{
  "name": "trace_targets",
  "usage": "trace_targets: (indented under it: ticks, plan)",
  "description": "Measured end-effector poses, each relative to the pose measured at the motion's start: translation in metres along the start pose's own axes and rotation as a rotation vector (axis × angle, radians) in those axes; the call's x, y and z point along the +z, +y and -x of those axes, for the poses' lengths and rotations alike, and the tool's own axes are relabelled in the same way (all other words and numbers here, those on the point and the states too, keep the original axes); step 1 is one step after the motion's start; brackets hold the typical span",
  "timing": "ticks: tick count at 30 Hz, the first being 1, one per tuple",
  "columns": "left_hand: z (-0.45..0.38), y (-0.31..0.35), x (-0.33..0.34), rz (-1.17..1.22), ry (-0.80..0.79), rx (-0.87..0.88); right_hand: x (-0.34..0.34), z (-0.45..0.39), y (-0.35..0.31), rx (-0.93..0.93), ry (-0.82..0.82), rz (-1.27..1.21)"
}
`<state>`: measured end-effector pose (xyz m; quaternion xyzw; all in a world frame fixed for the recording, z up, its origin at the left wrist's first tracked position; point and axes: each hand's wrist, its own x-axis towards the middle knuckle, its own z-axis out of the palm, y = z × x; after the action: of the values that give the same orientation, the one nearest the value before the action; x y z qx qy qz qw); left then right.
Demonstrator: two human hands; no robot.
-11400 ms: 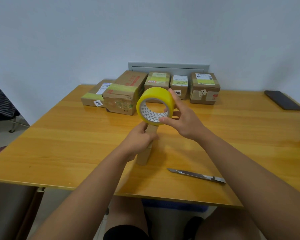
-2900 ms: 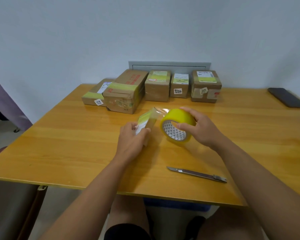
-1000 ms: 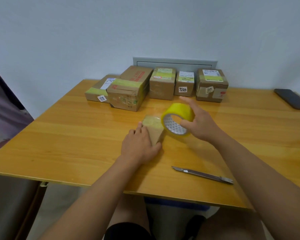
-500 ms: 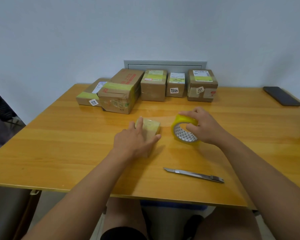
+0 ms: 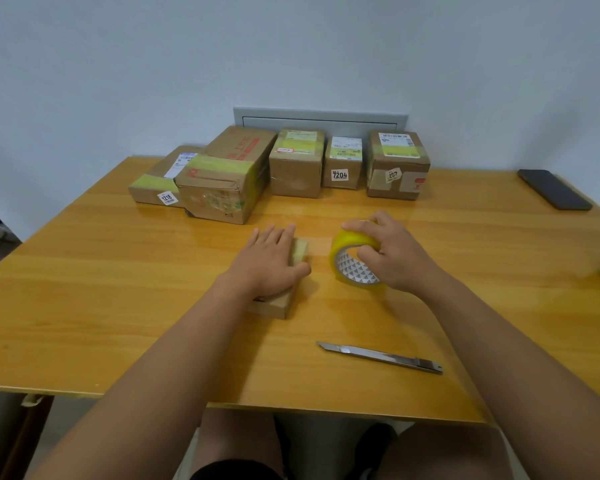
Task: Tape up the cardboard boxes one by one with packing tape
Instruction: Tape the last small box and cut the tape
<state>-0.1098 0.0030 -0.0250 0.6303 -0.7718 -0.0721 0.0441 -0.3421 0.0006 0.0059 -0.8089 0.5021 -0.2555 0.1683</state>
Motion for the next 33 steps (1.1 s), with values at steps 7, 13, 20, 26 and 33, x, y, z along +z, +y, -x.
trace_targets:
  ticks: [7,13,20,26,33]
  plan:
    - [0.002,0.005,0.001,0.021,0.033,-0.131,0.004,-0.003,0.003,-0.032,0.012,0.040]
    - [0.007,0.004,0.005,0.019,-0.102,-0.166,0.003,-0.005,0.004,-0.051,-0.044,0.185]
    - [0.013,0.008,0.006,0.045,-0.095,-0.074,0.005,0.004,0.007,-0.011,-0.020,0.037]
    - [0.011,0.008,0.005,0.016,-0.132,-0.088,0.006,0.024,0.022,-0.005,0.057,-0.137]
    - [0.016,0.011,0.003,0.029,-0.136,-0.148,-0.016,0.012,0.033,-0.053,-0.011,0.014]
